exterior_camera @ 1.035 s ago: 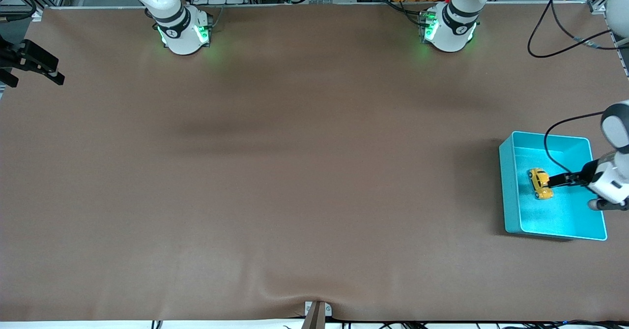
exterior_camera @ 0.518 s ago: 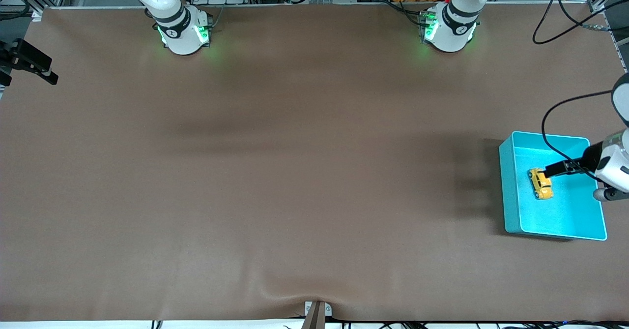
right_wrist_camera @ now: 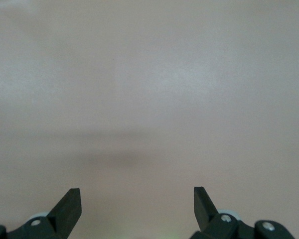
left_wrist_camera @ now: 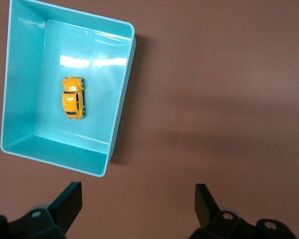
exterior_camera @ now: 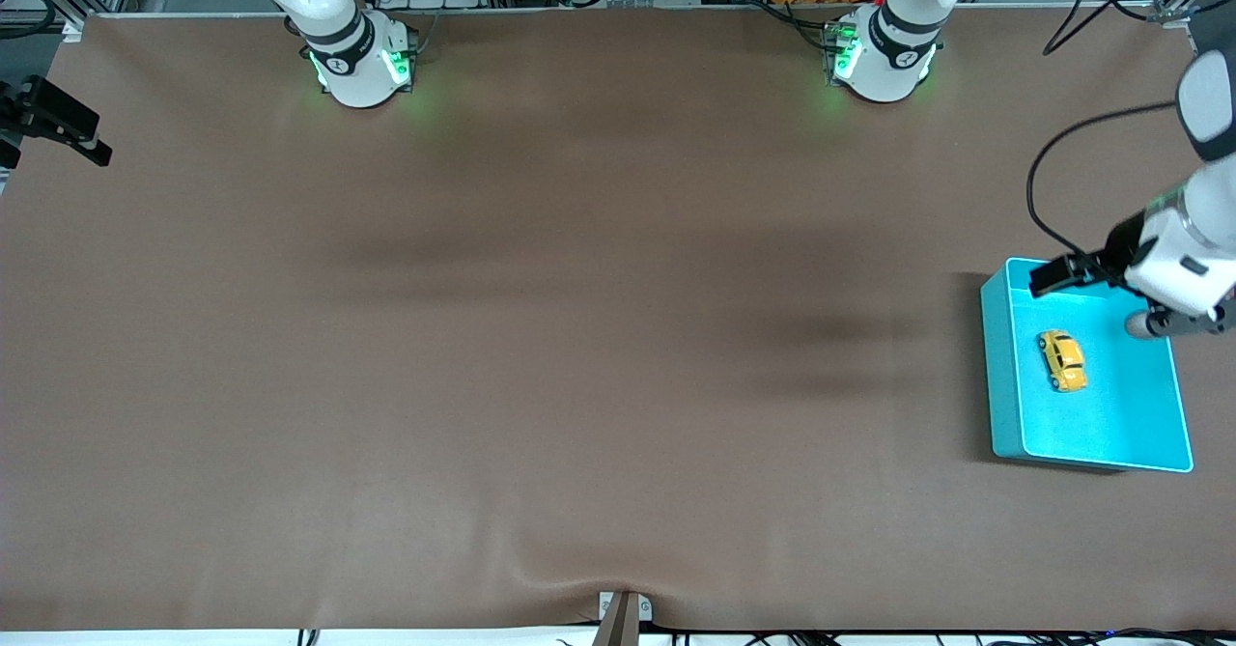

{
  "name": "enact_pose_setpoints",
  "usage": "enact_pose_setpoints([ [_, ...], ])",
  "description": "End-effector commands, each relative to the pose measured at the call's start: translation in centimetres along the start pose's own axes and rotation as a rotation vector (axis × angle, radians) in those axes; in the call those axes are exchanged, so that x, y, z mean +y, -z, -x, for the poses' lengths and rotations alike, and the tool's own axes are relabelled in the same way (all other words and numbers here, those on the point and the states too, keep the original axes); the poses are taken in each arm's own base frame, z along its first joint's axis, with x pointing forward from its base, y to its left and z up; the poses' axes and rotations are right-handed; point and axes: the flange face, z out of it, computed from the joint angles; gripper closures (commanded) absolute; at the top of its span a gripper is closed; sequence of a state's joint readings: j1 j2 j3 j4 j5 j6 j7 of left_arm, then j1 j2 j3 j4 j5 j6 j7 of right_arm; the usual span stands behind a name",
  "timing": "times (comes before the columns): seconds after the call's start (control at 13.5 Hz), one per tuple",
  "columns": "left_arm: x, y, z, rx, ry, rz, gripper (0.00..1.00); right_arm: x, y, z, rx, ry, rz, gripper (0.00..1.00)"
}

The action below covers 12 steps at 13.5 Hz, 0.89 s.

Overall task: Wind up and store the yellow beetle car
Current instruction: 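Raise the left gripper out of the bin and withdraw it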

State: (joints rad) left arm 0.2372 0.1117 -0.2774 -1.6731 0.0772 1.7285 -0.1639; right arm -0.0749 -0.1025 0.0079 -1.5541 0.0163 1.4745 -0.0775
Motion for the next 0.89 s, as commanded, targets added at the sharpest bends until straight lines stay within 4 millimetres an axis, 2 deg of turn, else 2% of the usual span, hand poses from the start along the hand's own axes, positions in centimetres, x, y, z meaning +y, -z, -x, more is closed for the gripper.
enact_pose_setpoints([
  [0.0, 1.0, 2.1, 2.2, -0.007, 0.009, 0.021, 0.00, 0.3, 0.7, 0.3, 0.004, 0.000, 0.007, 0.00],
  [0.15, 2.0, 3.6, 3.3, -0.007, 0.004, 0.052, 0.00, 0.2, 0.7, 0.3, 0.004, -0.002, 0.007, 0.00],
  [0.37, 1.5, 6.3, 5.8, -0.026, -0.012, 0.053, 0.00, 0.3, 0.6, 0.3, 0.003, 0.003, 0.007, 0.00],
  [0.52, 1.2, 7.5, 6.8, -0.026, -0.015, 0.052, 0.00, 0.9, 0.6, 0.3, 0.001, -0.008, 0.008, 0.00],
  [0.67, 1.8, 8.0, 7.2, -0.037, -0.055, 0.042, 0.00, 0.9, 0.5, 0.3, 0.003, -0.008, 0.009, 0.00],
  [0.74, 2.8, 7.9, 7.7, -0.053, -0.104, 0.032, 0.00, 0.9, 0.5, 0.3, 0.003, -0.010, 0.009, 0.00],
  [0.81, 2.5, 8.0, 7.8, -0.062, -0.117, 0.031, 0.00, 0.9, 0.5, 0.2, 0.004, -0.010, 0.009, 0.00],
])
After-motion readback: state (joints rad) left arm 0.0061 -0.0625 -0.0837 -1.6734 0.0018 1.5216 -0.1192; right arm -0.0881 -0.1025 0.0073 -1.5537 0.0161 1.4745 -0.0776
